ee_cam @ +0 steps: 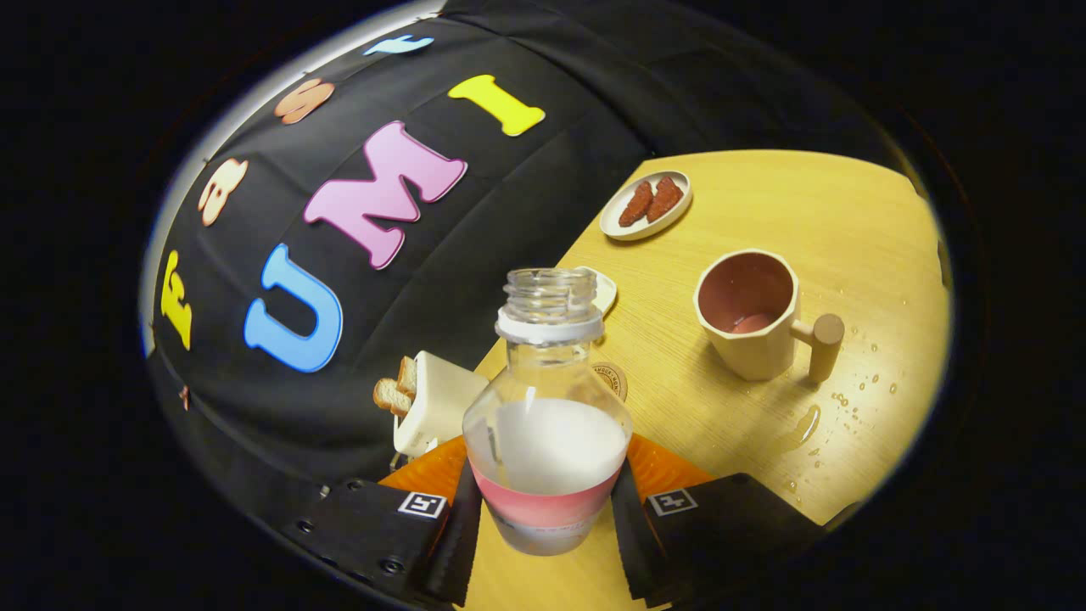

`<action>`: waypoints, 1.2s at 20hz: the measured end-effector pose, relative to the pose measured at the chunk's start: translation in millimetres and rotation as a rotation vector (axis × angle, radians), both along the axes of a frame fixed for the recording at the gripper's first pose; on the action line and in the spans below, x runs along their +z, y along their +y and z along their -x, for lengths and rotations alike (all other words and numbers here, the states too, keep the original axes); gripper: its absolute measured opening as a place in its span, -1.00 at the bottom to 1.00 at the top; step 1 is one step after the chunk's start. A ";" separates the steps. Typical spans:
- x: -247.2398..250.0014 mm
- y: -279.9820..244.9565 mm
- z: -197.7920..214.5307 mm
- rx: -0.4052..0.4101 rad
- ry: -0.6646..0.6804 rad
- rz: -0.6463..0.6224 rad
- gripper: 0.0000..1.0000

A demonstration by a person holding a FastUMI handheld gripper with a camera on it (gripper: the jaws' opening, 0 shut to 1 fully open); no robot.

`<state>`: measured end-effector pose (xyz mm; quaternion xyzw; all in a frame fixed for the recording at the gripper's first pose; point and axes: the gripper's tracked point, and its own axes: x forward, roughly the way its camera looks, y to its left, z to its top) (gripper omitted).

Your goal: Take the bottle from table, then pour the juice into the cup, finally place the bottle on the coaster

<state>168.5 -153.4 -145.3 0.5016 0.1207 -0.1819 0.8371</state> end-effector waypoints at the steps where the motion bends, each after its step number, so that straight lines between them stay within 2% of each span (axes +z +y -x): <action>1: -2.5 -4.6 -0.8 -0.016 0.001 -0.056 0.41; 4: -3.2 -21.1 -1.7 -0.066 -0.017 -0.175 0.42; 12: -12.7 -31.3 -8.2 -0.105 -0.010 -0.458 0.42; 16: -17.7 -39.0 -5.9 -0.169 -0.021 -0.592 0.42; 24: -15.8 -48.2 -20.0 -0.235 -0.042 -0.791 0.42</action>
